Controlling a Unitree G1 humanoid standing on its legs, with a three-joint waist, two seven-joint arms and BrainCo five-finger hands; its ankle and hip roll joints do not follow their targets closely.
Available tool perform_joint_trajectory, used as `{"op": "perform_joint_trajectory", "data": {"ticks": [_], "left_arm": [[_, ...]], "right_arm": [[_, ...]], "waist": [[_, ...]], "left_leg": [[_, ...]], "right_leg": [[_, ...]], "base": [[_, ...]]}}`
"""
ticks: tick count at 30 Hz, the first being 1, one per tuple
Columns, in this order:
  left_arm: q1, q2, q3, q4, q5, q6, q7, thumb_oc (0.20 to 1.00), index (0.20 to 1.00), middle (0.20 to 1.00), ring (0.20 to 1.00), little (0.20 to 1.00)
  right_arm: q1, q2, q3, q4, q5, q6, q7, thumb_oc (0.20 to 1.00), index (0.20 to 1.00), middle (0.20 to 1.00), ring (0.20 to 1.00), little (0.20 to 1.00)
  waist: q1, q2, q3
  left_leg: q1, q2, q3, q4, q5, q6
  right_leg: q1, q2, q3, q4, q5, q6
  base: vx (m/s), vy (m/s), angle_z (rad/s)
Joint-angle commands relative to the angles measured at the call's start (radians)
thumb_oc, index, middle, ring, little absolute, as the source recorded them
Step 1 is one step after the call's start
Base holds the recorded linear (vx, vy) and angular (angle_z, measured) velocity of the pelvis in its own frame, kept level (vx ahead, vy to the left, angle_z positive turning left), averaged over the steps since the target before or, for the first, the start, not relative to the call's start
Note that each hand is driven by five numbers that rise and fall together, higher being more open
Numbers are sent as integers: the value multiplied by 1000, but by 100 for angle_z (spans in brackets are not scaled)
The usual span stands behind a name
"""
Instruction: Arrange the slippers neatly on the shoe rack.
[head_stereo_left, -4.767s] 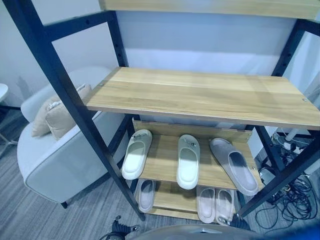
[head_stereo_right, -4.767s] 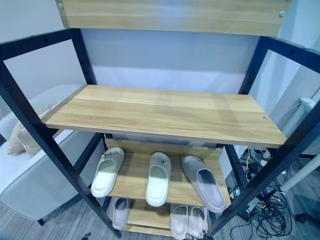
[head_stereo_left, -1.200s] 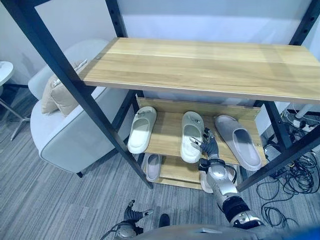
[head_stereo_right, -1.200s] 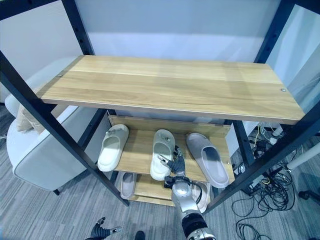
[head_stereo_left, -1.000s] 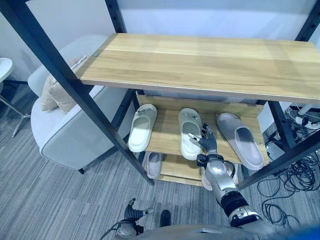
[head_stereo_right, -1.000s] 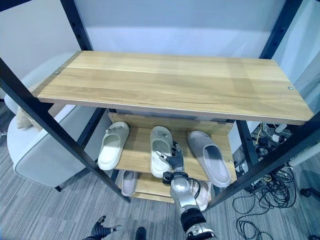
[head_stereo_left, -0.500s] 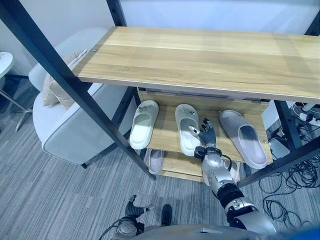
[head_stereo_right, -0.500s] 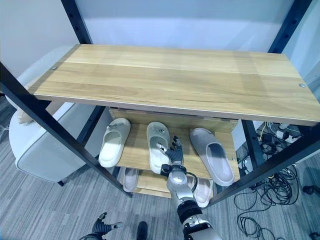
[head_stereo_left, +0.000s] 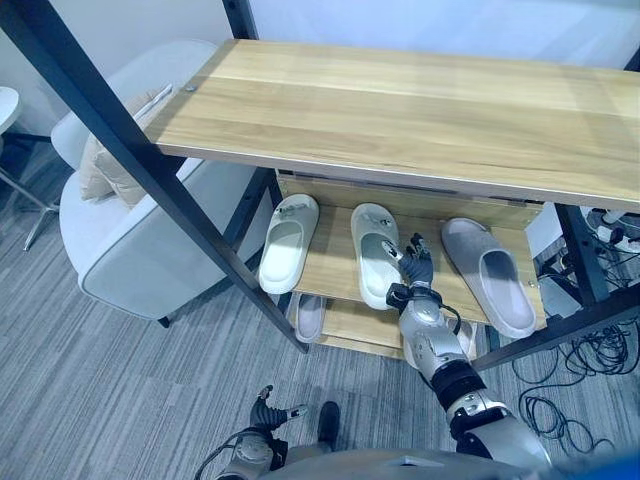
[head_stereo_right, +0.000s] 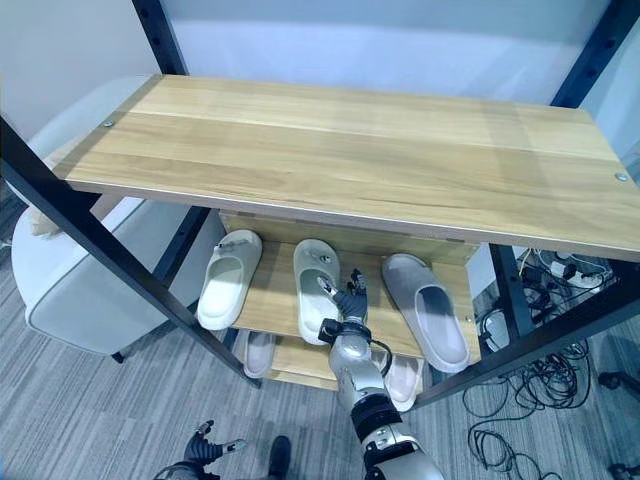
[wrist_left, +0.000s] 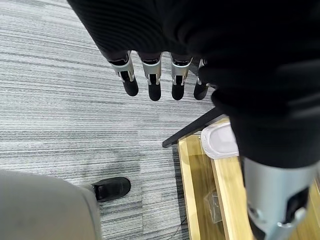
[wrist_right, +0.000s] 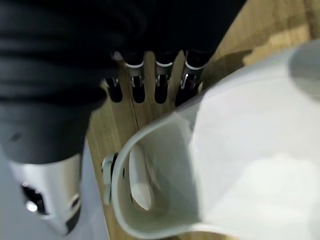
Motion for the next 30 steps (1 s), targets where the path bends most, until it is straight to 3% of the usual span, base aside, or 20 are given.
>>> {"op": "perform_joint_trajectory", "data": {"ticks": [1, 11, 30], "left_arm": [[121, -22, -59, 141, 25, 64, 6, 1000, 1000, 1000, 1000, 1000], [129, -18, -51, 145, 24, 69, 9, 1000, 1000, 1000, 1000, 1000], [125, -17, -59, 161, 27, 60, 0, 1000, 1000, 1000, 1000, 1000]], "right_arm": [[57, 243, 28, -18, 49, 18, 3, 1000, 1000, 1000, 1000, 1000], [25, 278, 60, 1, 53, 27, -20, 1000, 1000, 1000, 1000, 1000], [-134, 287, -48, 142, 77, -17, -55, 1000, 1000, 1000, 1000, 1000]], "waist": [[59, -7, 10], [64, -19, 0], [100, -17, 4]], "left_leg": [[121, 2, -16, 7, -96, 25], [128, 7, -14, 7, -97, 25], [118, -7, -44, 7, -88, 27]], "right_leg": [[-12, -34, 31, 79, 12, 53], [-16, -32, 37, 88, 6, 50], [-12, -44, 7, 95, 0, 53]], "base": [[0, 0, 0], [2, 2, 1], [6, 9, 4]]}}
